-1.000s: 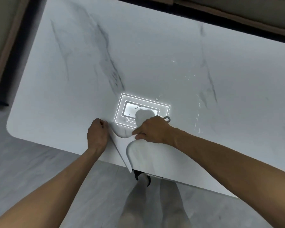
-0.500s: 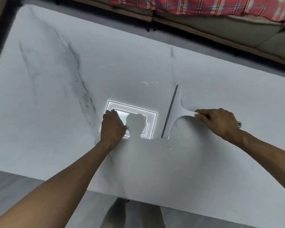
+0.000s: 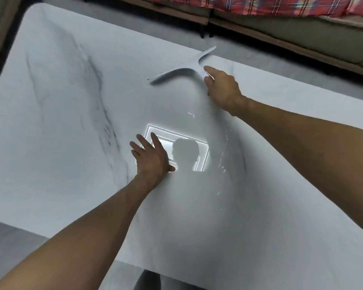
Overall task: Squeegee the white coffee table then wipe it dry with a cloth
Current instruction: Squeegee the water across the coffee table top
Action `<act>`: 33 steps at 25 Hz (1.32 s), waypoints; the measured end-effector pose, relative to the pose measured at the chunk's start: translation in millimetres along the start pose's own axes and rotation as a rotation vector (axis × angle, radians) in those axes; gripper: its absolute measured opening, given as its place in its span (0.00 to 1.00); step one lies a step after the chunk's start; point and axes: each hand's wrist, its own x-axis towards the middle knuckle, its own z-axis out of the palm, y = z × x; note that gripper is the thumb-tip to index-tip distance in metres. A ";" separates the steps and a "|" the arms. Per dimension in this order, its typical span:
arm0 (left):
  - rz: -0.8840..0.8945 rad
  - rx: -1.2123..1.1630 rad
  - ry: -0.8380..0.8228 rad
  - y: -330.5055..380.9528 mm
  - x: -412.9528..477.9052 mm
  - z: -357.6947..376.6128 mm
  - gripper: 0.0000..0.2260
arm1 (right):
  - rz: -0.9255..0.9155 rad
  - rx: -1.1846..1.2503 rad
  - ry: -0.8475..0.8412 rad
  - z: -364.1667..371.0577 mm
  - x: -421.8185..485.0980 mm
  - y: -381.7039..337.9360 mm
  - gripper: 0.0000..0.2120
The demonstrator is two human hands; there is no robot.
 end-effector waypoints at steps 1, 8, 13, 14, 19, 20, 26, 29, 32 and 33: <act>-0.003 -0.003 -0.010 0.5 0.3 -1.7 0.59 | -0.030 -0.081 -0.008 7.4 -3.4 1.8 0.21; 0.015 0.003 -0.057 1.3 -4.8 -16.4 0.58 | -0.019 -0.317 -0.112 -20.1 -132.4 99.4 0.20; 0.033 -0.122 0.098 -21.4 -15.2 -33.2 0.22 | -0.041 -0.352 -0.137 -50.0 -149.7 90.3 0.19; 0.018 -0.172 0.172 -30.0 -17.7 -34.3 0.17 | -0.055 -0.287 -0.112 -46.6 -131.7 72.1 0.19; -0.108 -0.160 0.103 -61.8 -13.7 -31.3 0.40 | 0.012 0.049 -0.036 7.9 -4.8 -57.1 0.22; -0.138 -0.159 0.040 -65.7 -11.9 -29.8 0.45 | 0.039 0.092 -0.030 20.2 13.0 -79.7 0.22; -0.096 -0.199 -0.054 -75.3 -5.4 -21.0 0.39 | -0.144 -0.137 -0.087 69.7 37.6 -118.4 0.20; -0.079 -0.153 -0.101 -72.6 -6.6 -32.1 0.33 | -0.305 -0.263 -0.131 66.6 11.7 -84.0 0.22; -0.136 -0.193 -0.149 -66.1 -10.3 -44.1 0.32 | -0.318 -0.313 -0.169 40.1 -31.4 -17.2 0.22; -0.158 -0.189 -0.127 -63.4 -11.4 -46.2 0.30 | -0.290 -0.326 -0.176 29.1 -48.1 8.5 0.22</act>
